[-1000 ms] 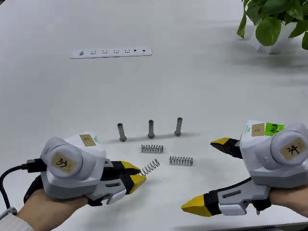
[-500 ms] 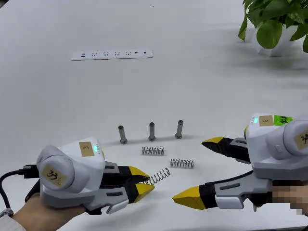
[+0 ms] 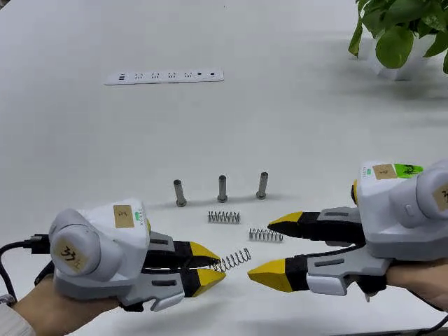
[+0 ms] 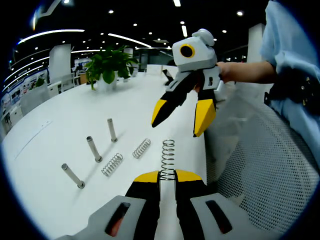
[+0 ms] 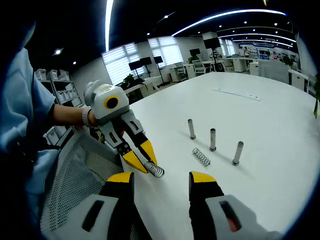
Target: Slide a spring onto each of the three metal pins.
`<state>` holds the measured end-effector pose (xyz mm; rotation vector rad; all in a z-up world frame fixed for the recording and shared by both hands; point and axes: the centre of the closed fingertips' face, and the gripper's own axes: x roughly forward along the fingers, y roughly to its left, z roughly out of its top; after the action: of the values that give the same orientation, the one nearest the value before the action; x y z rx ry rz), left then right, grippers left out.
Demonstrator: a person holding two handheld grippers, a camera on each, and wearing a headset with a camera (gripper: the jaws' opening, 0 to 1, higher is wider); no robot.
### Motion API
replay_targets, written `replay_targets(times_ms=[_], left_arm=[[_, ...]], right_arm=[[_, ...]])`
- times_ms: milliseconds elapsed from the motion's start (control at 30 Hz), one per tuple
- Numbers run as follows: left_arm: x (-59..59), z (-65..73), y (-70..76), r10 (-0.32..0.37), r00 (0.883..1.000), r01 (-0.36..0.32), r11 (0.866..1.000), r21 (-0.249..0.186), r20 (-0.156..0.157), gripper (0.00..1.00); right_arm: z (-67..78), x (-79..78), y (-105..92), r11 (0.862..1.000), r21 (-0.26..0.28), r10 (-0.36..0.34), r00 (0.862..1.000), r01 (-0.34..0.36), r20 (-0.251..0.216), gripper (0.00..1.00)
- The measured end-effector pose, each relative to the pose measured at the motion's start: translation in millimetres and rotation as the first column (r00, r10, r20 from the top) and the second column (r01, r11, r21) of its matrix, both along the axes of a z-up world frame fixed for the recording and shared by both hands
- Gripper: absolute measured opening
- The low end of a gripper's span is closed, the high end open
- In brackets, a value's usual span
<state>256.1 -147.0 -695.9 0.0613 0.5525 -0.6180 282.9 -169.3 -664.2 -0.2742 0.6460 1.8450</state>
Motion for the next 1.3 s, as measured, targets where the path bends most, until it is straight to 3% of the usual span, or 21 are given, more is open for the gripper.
replay_targets(times_ms=[100,433,667,967,1200,1300], left_arm=[[-0.3,1.0,-0.9,-0.006,1.000,0.006,1.000,-0.001,0.005,0.10],[-1.9,4.5,-6.6,-0.037,0.999,0.037,0.999,-0.001,0.013,0.10],[-5.5,4.3,-12.0,-0.077,0.997,0.076,0.997,0.024,0.014,0.10],[-6.8,6.6,-20.2,-0.101,0.995,0.101,0.995,0.013,0.017,0.10],[-7.7,5.6,-21.1,-0.101,0.995,0.101,0.995,0.011,0.007,0.10],[-7.4,5.3,-21.7,-0.099,0.995,0.099,0.995,0.011,-0.001,0.10]], right_arm=[[-0.1,-5.3,-0.1,1.000,0.003,0.024,1.000,-0.024,-0.015,0.30],[-2.3,-11.1,-0.3,0.998,-0.001,0.058,0.997,-0.058,-0.054,0.20],[-7.9,-13.1,-2.5,0.998,-0.016,0.065,0.995,-0.067,-0.073,0.17],[-13.7,-18.2,-5.9,0.995,-0.032,0.091,0.991,-0.094,-0.098,0.12],[-12.7,-19.4,-7.4,0.994,-0.035,0.103,0.990,-0.107,-0.092,0.12],[-10.4,-20.7,-7.2,0.992,-0.037,0.116,0.991,-0.119,-0.067,0.12]])
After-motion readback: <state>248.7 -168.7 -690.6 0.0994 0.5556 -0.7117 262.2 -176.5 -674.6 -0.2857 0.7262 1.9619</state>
